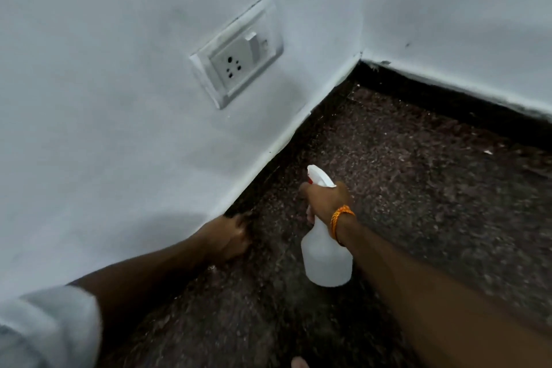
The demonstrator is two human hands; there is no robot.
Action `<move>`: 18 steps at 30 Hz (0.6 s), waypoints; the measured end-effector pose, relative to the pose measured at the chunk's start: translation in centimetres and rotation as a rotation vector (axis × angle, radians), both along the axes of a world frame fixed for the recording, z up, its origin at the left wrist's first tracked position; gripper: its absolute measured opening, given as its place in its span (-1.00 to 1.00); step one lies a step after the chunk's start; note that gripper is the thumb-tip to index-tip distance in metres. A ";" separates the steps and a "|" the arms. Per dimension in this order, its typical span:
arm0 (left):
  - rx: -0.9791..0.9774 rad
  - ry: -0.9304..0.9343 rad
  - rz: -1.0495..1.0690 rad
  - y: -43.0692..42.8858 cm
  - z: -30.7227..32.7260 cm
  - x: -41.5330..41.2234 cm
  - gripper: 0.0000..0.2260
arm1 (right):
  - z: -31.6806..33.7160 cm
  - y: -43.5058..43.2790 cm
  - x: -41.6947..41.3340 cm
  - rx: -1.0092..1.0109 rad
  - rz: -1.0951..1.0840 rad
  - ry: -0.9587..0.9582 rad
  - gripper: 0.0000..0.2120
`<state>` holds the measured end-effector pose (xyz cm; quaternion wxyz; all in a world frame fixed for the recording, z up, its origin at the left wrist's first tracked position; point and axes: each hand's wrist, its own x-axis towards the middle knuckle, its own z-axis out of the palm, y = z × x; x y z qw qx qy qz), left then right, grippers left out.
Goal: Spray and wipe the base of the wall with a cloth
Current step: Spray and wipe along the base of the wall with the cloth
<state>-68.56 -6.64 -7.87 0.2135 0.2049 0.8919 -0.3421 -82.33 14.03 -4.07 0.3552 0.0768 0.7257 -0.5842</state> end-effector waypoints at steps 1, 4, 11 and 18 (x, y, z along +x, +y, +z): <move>-0.008 -0.027 -0.007 -0.7 -1.0 1.4 -0.70 | 0.1 0.2 -0.2 -0.002 0.007 0.008 -0.83; -0.026 -0.056 -0.010 -0.8 -0.8 -0.1 -0.80 | 0.4 0.6 -0.8 0.041 0.045 0.005 -0.69; 0.095 0.130 -0.011 1.0 0.4 -6.3 -0.60 | 0.0 0.6 0.0 0.046 0.068 -0.034 -0.75; 0.017 0.053 0.026 0.5 -0.6 -4.5 -0.70 | 0.6 -0.4 -0.1 0.016 0.064 -0.020 -0.87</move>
